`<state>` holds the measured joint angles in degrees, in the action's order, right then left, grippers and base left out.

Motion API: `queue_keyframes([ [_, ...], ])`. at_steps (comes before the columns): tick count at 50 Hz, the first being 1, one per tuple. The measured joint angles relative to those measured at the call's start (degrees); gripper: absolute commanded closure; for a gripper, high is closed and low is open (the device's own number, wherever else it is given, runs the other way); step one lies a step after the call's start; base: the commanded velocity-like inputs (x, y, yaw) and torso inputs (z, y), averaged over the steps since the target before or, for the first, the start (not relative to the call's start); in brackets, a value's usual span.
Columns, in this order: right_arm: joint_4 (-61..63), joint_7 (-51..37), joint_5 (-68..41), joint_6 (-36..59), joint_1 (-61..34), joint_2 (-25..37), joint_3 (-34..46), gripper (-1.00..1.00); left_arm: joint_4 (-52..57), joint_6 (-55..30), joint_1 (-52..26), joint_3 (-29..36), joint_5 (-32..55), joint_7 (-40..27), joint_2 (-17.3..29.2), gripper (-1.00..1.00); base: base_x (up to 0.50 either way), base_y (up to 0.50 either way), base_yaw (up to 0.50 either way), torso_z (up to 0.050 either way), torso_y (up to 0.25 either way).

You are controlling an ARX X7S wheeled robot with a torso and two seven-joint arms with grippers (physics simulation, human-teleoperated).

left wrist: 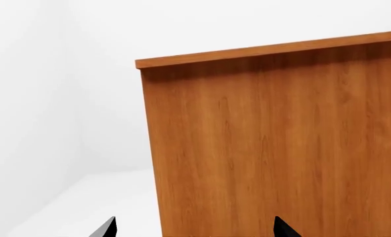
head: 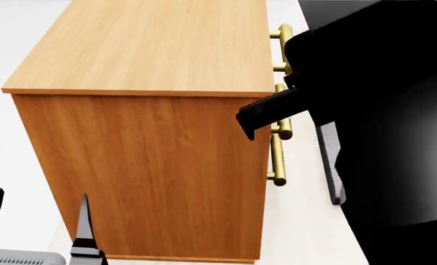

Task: Put the bowl on the top of the cabinet.

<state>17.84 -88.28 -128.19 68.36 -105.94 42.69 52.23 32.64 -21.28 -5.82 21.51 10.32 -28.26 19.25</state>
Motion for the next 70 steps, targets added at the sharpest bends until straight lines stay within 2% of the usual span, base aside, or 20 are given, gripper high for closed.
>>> queue_keyframes([
  [13, -7.36, 0.3, -2.56, -2.37, -12.62, -5.05, 6.27, 1.0, -0.36, 0.32, -0.02, 0.2, 0.17, -0.06, 0.14, -1.0, 0.0, 0.0, 0.0, 0.0, 0.0],
  [28, -11.47, 1.39, -3.04, -4.7, -19.15, -11.18, 10.59, 1.0, -0.36, 0.44, 0.05, 0.39, 0.35, -0.23, 0.35, -1.0, 0.0, 0.0, 0.0, 0.0, 0.001],
  [70, -21.74, 19.6, 21.37, -8.06, -14.63, -20.7, 13.84, 1.0, -1.0, 0.78, 0.29, 0.62, 0.96, -0.64, 1.06, -1.0, 0.0, 0.0, 0.0, 0.0, 0.0],
])
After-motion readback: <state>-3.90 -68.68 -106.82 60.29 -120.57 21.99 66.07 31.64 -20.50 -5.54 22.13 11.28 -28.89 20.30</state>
